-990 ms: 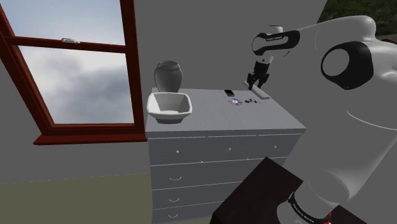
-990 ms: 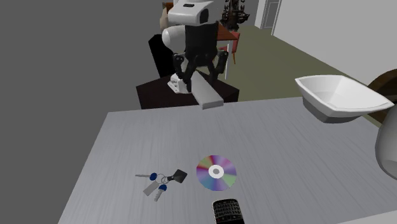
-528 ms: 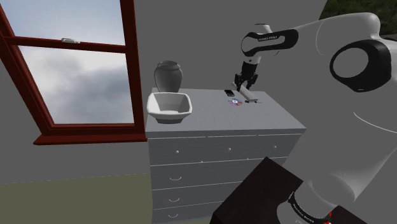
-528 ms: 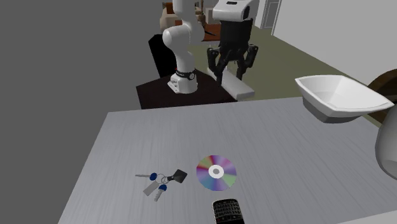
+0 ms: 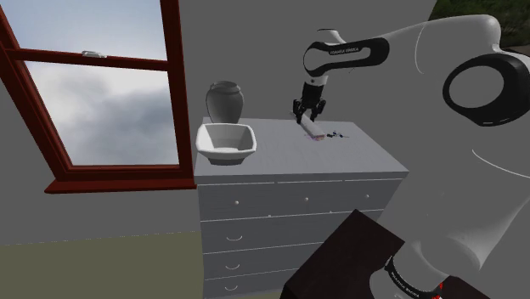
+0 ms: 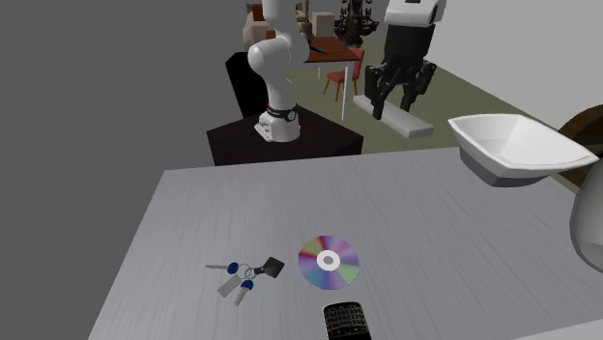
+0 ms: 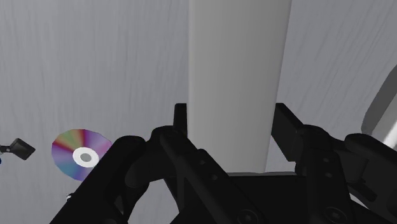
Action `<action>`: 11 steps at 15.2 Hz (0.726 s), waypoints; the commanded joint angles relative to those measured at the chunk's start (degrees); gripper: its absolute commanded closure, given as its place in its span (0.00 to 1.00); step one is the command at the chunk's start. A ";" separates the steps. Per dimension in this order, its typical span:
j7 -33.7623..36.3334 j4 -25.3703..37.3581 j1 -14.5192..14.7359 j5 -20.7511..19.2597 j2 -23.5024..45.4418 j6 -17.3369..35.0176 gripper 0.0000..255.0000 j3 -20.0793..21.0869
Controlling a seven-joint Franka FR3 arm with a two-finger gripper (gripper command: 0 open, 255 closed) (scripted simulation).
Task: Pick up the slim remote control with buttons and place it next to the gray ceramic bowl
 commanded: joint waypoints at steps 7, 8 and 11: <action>2.78 -3.05 1.42 0.26 1.25 4.22 1.00 1.32; 2.76 -3.64 1.42 0.30 1.42 4.96 1.00 1.32; 2.69 -5.31 1.39 0.45 1.97 7.17 1.00 1.32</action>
